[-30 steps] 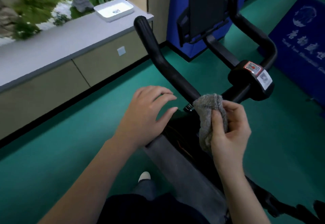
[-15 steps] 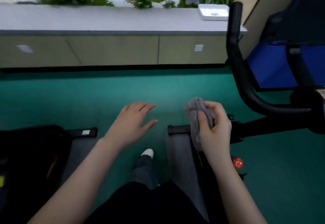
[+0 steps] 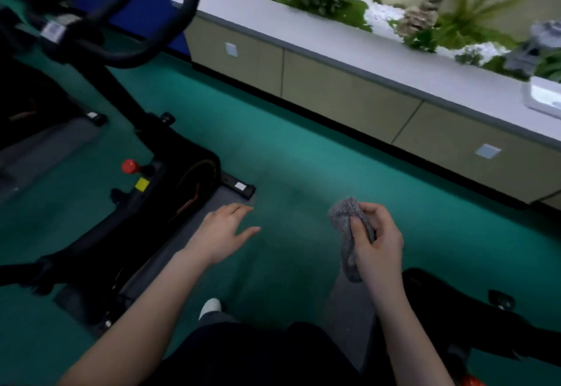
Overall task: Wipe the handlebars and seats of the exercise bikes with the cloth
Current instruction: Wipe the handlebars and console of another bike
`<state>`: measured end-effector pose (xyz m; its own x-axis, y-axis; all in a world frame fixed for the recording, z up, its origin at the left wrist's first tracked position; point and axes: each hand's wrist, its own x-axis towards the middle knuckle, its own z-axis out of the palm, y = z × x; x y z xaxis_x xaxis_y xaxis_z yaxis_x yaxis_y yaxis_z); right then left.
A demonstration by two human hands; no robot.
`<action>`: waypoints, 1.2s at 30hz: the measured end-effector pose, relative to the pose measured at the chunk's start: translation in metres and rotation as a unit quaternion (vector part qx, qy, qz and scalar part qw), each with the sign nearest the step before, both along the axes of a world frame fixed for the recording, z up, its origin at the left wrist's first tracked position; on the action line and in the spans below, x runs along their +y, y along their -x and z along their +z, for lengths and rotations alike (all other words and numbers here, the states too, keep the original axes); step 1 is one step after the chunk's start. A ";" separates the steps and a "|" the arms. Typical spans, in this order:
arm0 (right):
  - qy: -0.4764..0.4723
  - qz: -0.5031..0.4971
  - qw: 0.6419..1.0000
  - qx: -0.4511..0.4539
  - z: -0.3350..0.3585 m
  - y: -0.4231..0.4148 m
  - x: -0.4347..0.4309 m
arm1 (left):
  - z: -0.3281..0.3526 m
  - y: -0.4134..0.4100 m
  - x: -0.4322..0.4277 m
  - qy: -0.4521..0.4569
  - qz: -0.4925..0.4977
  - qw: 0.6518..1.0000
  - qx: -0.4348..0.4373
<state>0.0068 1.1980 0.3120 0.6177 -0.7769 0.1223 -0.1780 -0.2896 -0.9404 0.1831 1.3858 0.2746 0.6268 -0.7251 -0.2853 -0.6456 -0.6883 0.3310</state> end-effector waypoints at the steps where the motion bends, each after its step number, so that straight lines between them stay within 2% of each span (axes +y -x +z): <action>1: -0.006 0.010 1.000 0.001 -0.001 -0.007 0.006 | 0.001 -0.003 0.011 -0.007 0.010 1.000 -0.005; 12: -0.057 0.078 0.995 0.038 -0.010 -0.093 0.116 | -0.008 -0.048 0.151 -0.029 0.108 0.994 0.014; 22: -0.022 0.114 0.991 0.068 -0.009 -0.170 0.226 | -0.017 -0.110 0.252 0.005 0.137 0.990 0.030; 28: -0.022 0.114 0.991 0.060 -0.006 -0.199 0.244 | -0.019 -0.138 0.266 0.031 0.145 0.988 0.037; 36: -0.029 0.095 0.994 0.038 -0.004 -0.252 0.205 | -0.014 -0.190 0.233 0.057 0.151 0.987 0.019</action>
<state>0.2584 1.4028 0.3079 0.7594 -0.6500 0.0277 -0.1972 -0.2705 -0.9423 0.3729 1.6184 0.2604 0.8092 -0.5362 -0.2401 -0.4025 -0.8036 0.4383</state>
